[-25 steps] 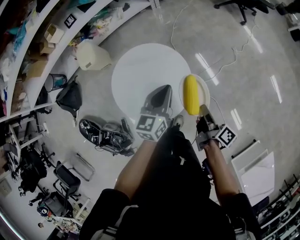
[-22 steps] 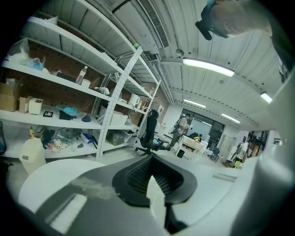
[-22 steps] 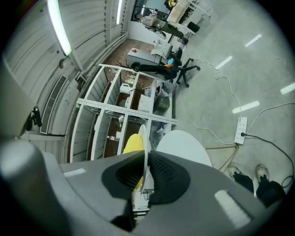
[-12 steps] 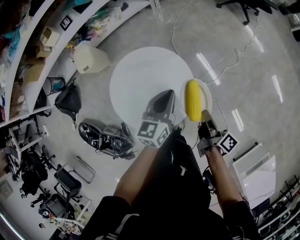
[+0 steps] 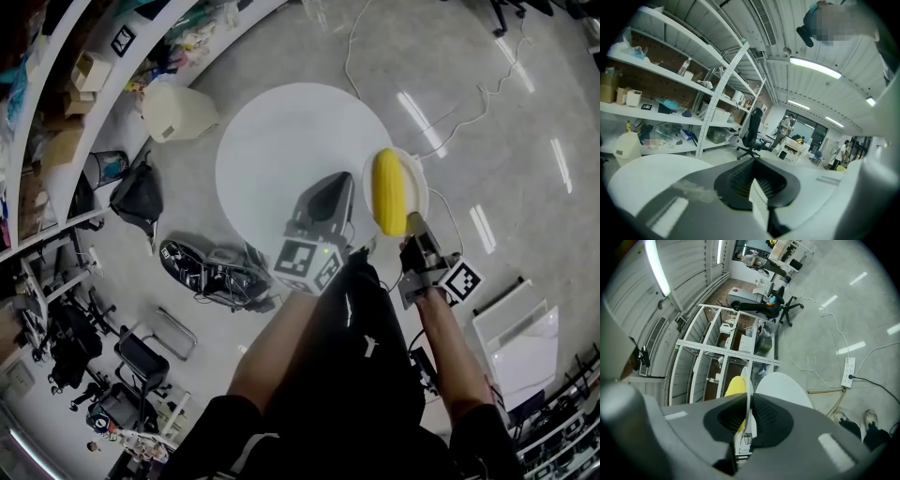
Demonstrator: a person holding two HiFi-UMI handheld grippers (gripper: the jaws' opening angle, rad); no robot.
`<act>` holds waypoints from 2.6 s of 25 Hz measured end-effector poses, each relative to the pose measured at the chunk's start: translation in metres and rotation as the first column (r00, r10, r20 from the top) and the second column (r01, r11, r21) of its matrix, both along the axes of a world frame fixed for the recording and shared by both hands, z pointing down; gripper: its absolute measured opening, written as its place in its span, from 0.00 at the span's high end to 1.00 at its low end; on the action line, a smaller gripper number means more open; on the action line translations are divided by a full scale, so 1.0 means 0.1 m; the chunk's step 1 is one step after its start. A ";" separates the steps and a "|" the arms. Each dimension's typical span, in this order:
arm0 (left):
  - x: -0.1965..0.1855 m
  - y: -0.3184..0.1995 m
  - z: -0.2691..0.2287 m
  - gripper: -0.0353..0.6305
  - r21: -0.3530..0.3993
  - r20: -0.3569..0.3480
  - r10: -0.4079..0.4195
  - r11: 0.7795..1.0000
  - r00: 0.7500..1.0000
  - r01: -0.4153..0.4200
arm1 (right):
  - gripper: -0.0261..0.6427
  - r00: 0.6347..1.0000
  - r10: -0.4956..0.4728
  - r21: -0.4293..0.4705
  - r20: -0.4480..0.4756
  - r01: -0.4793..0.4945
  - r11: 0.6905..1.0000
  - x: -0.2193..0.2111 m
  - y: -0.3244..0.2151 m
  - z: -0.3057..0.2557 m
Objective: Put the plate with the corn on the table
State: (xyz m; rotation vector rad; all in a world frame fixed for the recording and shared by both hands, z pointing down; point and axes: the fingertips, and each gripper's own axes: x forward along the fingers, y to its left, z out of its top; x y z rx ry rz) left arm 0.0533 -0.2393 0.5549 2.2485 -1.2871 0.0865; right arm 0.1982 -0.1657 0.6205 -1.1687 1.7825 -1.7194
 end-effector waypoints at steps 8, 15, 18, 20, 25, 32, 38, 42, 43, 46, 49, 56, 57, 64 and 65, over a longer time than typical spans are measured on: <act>-0.03 -0.08 0.19 0.94 -0.011 0.007 -0.010 1.000 1.000 0.010 | 0.91 1.000 0.001 -0.016 0.010 0.000 1.000 -0.02 -0.06 0.22; -0.11 -0.11 0.38 0.94 -0.021 0.006 -0.001 1.000 1.000 0.001 | 0.91 1.000 -0.006 -0.007 0.012 0.006 1.000 -0.15 -0.17 0.44; -0.13 -0.11 0.46 0.94 -0.025 0.004 -0.008 1.000 1.000 0.008 | 0.91 1.000 -0.008 -0.013 0.016 0.009 1.000 -0.19 -0.18 0.53; -0.13 -0.11 0.50 0.94 -0.029 0.001 -0.011 1.000 1.000 0.011 | 0.91 1.000 -0.007 -0.017 0.017 0.008 1.000 -0.18 -0.18 0.58; -0.15 -0.14 0.58 0.94 -0.030 0.000 -0.013 0.999 1.000 0.013 | 0.91 1.000 0.000 -0.021 0.030 0.000 1.000 -0.23 -0.20 0.68; -0.18 -0.18 0.68 0.94 -0.032 -0.011 -0.024 0.999 1.000 0.024 | 0.91 1.000 0.002 -0.016 0.026 -0.002 1.000 -0.26 -0.25 0.84; -0.20 -0.18 0.78 0.94 -0.041 -0.012 -0.033 0.999 0.999 0.033 | 0.91 1.000 0.014 -0.026 0.022 -0.014 1.000 -0.26 -0.27 0.97; -0.24 -0.17 0.82 0.94 -0.042 -0.015 -0.040 0.998 0.999 0.039 | 0.91 1.000 0.014 -0.019 0.020 -0.014 1.000 -0.29 -0.30 1.02; -0.25 -0.17 0.82 0.94 -0.044 -0.016 -0.041 0.998 0.999 0.041 | 0.91 1.000 0.014 -0.020 0.019 -0.013 1.000 -0.29 -0.30 1.03; -0.25 -0.17 0.86 0.94 -0.050 -0.020 -0.043 0.998 0.999 0.041 | 0.91 1.000 0.014 -0.031 0.014 -0.013 0.999 -0.29 -0.31 1.09; -0.27 -0.18 0.90 0.94 -0.053 -0.021 -0.042 0.998 0.999 0.040 | 0.91 1.000 0.011 -0.030 0.013 -0.011 0.999 -0.32 -0.34 1.11; -0.31 -0.23 1.05 0.94 -0.068 -0.025 -0.047 0.997 0.999 0.045 | 0.91 1.000 0.006 -0.062 0.000 -0.006 0.998 -0.39 -0.43 1.25; -0.31 -0.23 1.07 0.94 -0.069 -0.027 -0.046 0.997 0.999 0.044 | 0.91 1.000 0.004 -0.068 -0.002 -0.004 0.998 -0.39 -0.43 1.27; -0.29 -0.26 1.06 0.94 -0.072 -0.038 -0.042 0.997 0.998 0.039 | 0.91 1.000 -0.006 -0.083 -0.010 0.005 0.997 -0.43 -0.48 1.29; -0.29 -0.26 1.05 0.94 -0.072 -0.040 -0.043 0.997 0.998 0.040 | 0.91 1.000 -0.005 -0.088 -0.011 0.004 0.996 -0.42 -0.48 1.29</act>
